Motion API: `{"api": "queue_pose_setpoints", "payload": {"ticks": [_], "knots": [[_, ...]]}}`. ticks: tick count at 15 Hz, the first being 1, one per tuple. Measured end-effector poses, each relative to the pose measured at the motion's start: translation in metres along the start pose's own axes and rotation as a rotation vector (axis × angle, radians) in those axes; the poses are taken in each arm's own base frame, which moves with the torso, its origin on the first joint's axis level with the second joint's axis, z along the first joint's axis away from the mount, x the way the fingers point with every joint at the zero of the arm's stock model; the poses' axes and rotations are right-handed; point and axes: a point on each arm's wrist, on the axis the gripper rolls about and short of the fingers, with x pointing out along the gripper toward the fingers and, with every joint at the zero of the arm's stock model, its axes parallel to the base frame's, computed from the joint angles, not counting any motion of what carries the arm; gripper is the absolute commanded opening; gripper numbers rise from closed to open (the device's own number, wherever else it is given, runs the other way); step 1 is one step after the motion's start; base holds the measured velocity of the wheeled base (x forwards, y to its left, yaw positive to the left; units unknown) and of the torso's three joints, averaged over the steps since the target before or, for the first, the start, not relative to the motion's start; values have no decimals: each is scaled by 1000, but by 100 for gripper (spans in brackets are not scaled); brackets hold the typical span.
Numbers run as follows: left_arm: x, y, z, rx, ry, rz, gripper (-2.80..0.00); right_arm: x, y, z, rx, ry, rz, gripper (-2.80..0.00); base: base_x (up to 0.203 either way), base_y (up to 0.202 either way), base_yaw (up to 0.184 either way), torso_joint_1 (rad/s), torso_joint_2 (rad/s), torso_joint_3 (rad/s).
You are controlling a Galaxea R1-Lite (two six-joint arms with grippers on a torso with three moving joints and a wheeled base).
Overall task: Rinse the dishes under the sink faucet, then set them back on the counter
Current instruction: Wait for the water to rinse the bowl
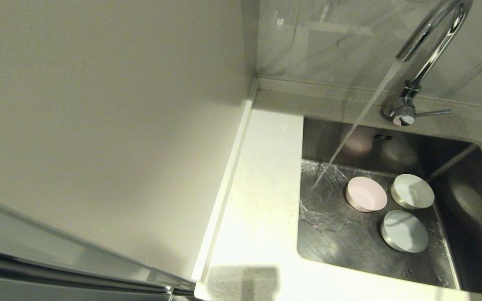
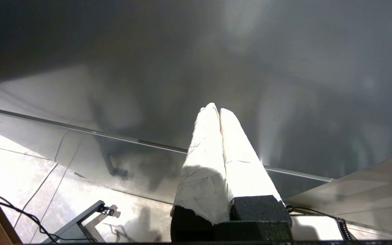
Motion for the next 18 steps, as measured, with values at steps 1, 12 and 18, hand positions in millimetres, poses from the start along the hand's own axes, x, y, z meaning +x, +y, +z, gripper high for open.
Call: {"api": "queue_pose_setpoints", "payload": {"ticks": [1, 12, 18], "knots": [[0, 0, 0, 0, 0, 0, -280, -7, -1, -23, -14, 68, 1, -280, 0, 0, 0, 0, 0, 0], [0, 0, 0, 0, 0, 0, -280, -91, 20, -174, -140, -322, 262, -280, 0, 0, 0, 0, 0, 0], [0, 0, 0, 0, 0, 0, -280, -116, 1, -255, -173, -481, 428, -280, 0, 0, 0, 0, 0, 0]]}}
